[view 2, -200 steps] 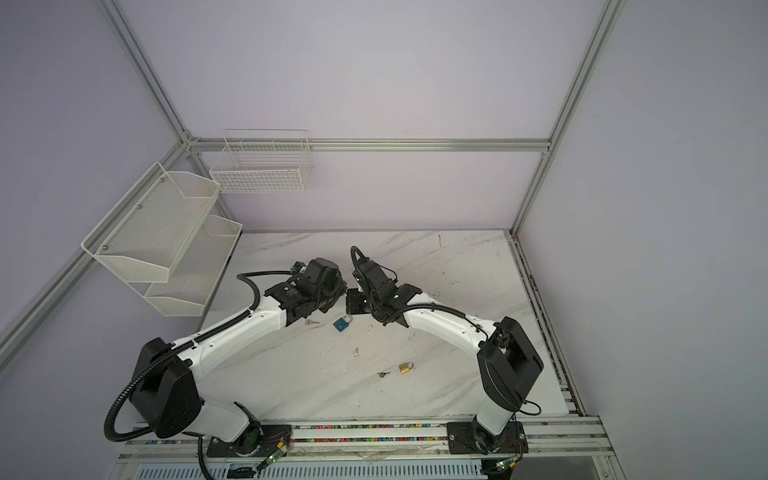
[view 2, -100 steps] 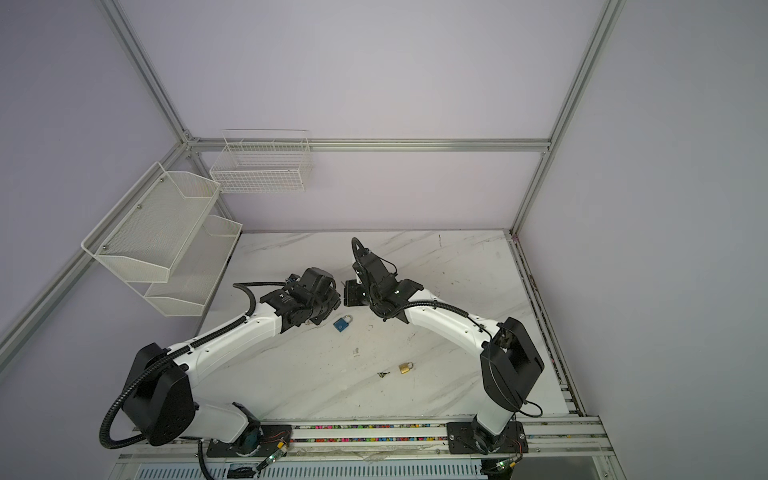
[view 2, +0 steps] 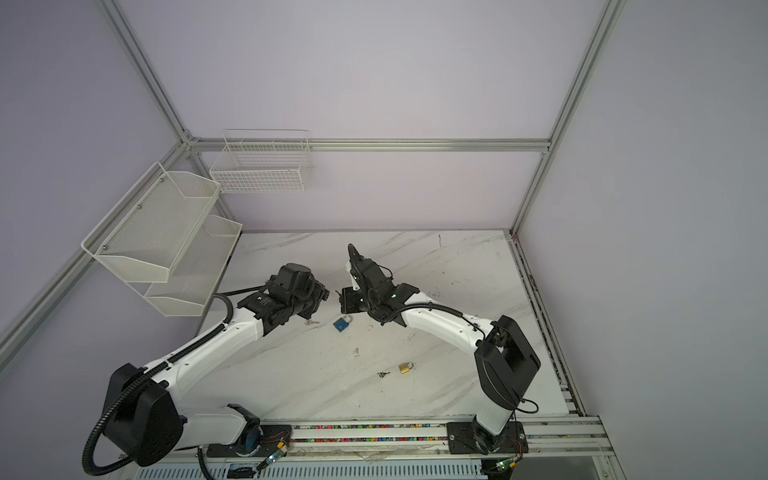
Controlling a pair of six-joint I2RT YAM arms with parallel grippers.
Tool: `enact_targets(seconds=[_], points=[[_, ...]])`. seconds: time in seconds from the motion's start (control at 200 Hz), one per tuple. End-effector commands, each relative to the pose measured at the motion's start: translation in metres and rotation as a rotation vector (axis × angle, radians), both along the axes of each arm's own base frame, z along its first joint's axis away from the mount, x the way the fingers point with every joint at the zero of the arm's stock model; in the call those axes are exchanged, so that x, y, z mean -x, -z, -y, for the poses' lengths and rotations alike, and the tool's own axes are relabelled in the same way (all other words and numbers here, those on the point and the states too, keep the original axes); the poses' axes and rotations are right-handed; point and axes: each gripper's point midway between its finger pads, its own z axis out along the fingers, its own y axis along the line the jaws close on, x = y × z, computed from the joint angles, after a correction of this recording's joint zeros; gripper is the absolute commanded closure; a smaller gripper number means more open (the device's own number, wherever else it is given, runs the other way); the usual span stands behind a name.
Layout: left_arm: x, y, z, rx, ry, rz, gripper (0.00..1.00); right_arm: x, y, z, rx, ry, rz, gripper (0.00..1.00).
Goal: Unlock with the key
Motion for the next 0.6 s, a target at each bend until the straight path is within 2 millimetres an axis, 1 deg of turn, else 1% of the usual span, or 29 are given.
enact_targets(seconds=[0.0, 0.07, 0.155, 0.35, 0.485, 0.595], points=[[-0.002, -0.010, 0.004, 0.061, -0.005, 0.039, 1.00, 0.002, -0.005, -0.016, -0.013, -0.034, 0.020, 1.00], [-0.001, -0.011, 0.004, 0.069, -0.003, 0.040, 1.00, -0.002, -0.004, -0.016, -0.002, -0.019, 0.026, 1.00], [0.000, -0.012, 0.004, 0.070, -0.002, 0.041, 1.00, -0.006, -0.009, -0.017, 0.000, -0.013, 0.045, 1.00], [0.001, -0.013, 0.004, 0.072, -0.001, 0.043, 1.00, -0.008, -0.009, -0.014, 0.010, 0.002, 0.055, 1.00], [0.001, -0.011, 0.003, 0.068, -0.002, 0.037, 1.00, -0.006, -0.017, -0.019, -0.018, -0.015, 0.063, 1.00], [0.001, -0.010, 0.002, 0.063, -0.009, 0.035, 1.00, -0.004, -0.013, -0.019, 0.001, -0.019, 0.059, 1.00]])
